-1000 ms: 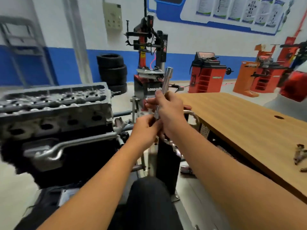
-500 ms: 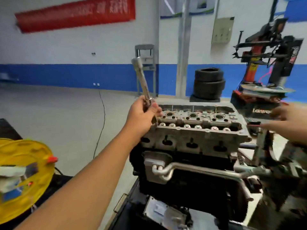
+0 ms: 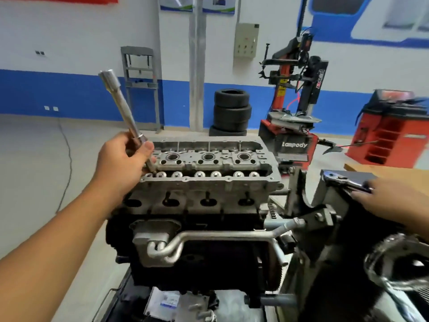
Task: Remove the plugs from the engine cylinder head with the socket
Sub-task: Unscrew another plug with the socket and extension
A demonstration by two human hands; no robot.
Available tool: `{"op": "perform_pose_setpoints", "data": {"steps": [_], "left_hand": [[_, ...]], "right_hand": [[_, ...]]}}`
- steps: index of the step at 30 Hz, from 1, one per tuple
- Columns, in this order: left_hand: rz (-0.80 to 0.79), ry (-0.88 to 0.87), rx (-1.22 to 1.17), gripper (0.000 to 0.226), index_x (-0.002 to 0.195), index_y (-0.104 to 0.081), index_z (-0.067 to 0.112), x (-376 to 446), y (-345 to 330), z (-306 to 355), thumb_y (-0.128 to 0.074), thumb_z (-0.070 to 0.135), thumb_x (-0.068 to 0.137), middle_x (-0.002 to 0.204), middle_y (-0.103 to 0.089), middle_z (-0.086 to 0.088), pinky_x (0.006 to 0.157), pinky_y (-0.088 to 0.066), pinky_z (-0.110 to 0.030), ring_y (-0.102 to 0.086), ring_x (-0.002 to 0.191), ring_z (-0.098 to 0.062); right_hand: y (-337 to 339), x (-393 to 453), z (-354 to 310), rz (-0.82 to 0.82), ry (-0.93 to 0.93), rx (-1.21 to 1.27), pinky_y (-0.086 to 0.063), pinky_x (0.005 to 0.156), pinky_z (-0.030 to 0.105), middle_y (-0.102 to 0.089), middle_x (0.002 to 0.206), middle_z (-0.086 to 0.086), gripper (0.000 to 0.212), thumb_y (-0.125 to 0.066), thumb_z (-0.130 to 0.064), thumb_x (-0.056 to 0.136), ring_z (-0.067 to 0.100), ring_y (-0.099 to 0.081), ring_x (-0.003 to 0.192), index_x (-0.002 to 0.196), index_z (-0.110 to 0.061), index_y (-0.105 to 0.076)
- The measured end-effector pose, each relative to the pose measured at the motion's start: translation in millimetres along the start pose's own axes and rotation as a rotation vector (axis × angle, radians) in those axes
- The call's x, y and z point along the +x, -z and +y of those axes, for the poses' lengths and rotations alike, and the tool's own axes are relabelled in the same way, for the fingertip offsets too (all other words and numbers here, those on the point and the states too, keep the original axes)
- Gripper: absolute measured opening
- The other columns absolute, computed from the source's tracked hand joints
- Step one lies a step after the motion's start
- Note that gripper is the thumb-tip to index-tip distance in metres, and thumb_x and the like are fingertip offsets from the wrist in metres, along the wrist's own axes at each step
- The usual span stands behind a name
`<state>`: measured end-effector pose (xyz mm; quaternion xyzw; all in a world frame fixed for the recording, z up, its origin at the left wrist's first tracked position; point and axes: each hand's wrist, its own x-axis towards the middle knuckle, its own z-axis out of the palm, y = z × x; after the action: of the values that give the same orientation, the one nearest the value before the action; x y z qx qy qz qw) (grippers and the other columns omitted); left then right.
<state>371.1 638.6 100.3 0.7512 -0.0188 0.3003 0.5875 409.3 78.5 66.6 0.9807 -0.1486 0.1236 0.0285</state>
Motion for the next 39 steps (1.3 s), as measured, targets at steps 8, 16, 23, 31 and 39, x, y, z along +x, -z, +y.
{"op": "perform_pose_setpoints", "data": {"steps": [8, 16, 23, 31, 39], "left_hand": [[-0.098, -0.139, 0.299, 0.013, 0.104, -0.059, 0.032, 0, -8, 0, -0.070, 0.030, 0.098, 0.092, -0.074, -0.001, 0.087, -0.059, -0.058, -0.074, 0.085, -0.027], [-0.007, -0.038, 0.060, 0.023, 0.092, -0.062, 0.022, 4, 3, 9, -0.055, 0.039, 0.107, 0.090, -0.074, -0.013, 0.078, -0.063, -0.058, -0.076, 0.084, -0.036], [-0.013, -0.003, -0.026, 0.024, 0.096, -0.061, 0.018, 17, 24, 3, -0.051, 0.037, 0.109, 0.093, -0.073, -0.015, 0.063, -0.065, -0.044, -0.077, 0.076, -0.027], [0.014, -0.058, -0.103, 0.020, 0.099, -0.060, 0.026, 13, 24, -7, -0.051, 0.042, 0.107, 0.086, -0.073, 0.001, 0.053, -0.060, -0.029, -0.077, 0.073, -0.021], [-0.056, -0.126, 0.006, 0.012, 0.096, -0.060, 0.031, 14, 22, -9, -0.057, 0.038, 0.105, 0.095, -0.073, -0.003, 0.054, -0.062, -0.031, -0.075, 0.084, -0.022]], "right_hand": [[28, -32, -22, 0.022, 0.091, -0.128, -0.050, 0.076, 0.039, -0.065, 0.105, 0.013, 0.024, -0.051, -0.029, 0.106, 0.031, -0.060, 0.092, 0.085, -0.017, -0.048], [90, -61, -154, 0.175, 0.034, 1.084, -0.046, 0.059, 0.037, -0.060, 0.068, 0.006, 0.034, -0.061, -0.041, 0.102, 0.025, -0.056, 0.060, 0.083, -0.012, -0.065], [152, -118, -284, -0.377, 0.303, 1.817, -0.031, 0.038, 0.022, -0.045, 0.058, 0.002, 0.023, -0.058, -0.028, 0.107, 0.013, -0.035, 0.042, 0.091, -0.017, -0.046], [167, -133, -344, -0.216, 0.461, 1.731, -0.035, 0.039, 0.022, -0.062, 0.074, 0.007, 0.019, -0.064, -0.026, 0.103, 0.013, -0.038, 0.039, 0.117, -0.033, -0.054], [166, -118, -370, -0.216, 0.327, 1.785, -0.033, 0.038, 0.022, -0.066, 0.077, 0.010, 0.025, -0.069, -0.017, 0.100, 0.014, -0.037, 0.039, 0.114, -0.028, -0.052]]}}
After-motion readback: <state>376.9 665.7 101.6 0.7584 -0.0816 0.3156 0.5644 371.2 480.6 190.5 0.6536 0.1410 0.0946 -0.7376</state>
